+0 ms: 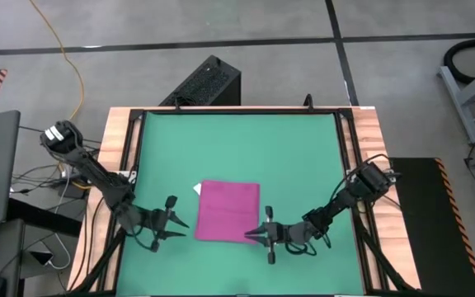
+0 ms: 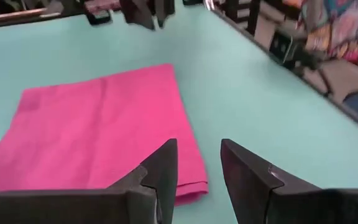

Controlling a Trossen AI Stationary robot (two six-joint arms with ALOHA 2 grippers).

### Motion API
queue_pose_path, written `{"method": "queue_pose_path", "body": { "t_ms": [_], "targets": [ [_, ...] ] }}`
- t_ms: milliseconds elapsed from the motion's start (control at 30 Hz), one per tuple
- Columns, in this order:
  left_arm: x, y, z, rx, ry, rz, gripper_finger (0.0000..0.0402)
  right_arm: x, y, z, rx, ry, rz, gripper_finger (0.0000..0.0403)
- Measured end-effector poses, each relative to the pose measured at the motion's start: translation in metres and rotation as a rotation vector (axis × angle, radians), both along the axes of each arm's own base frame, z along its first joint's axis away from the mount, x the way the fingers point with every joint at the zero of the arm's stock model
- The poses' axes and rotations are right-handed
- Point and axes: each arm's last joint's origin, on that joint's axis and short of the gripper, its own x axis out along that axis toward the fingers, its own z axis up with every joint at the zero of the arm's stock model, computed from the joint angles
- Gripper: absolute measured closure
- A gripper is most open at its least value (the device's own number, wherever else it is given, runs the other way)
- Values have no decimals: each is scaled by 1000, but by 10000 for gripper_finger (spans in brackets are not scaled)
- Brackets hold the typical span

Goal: Roll towel
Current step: Fold the pink towel

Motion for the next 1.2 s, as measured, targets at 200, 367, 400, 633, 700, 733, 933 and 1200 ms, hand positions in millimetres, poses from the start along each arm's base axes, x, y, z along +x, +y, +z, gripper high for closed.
{"method": "queue_pose_path", "body": {
  "t_ms": [200, 367, 400, 633, 700, 733, 933, 1200],
  "targets": [
    [22, -21, -10, 189, 33, 14, 289, -2, 12, -1, -143, 124, -61, 286],
    [38, -35, -14, 315, 30, 37, 289, -1, 13, -3, -160, 173, -67, 219],
    [40, -36, -15, 319, 28, 36, 289, -1, 12, -4, -153, 181, -71, 212],
    [47, -25, -20, 294, 61, 16, 289, -1, 10, -13, -120, 231, -88, 213],
    [49, -21, -24, 287, 81, 15, 289, 0, 8, -19, -80, 245, -100, 219],
    [50, -19, -26, 279, 96, 13, 289, 0, 8, -22, -71, 253, -105, 222],
    [57, -13, -47, 236, 198, -11, 289, -1, 7, -43, -52, 310, -129, 226],
    [61, -15, -62, 175, 234, -11, 289, -1, 5, -45, -75, 307, -176, 224]
  ]
}}
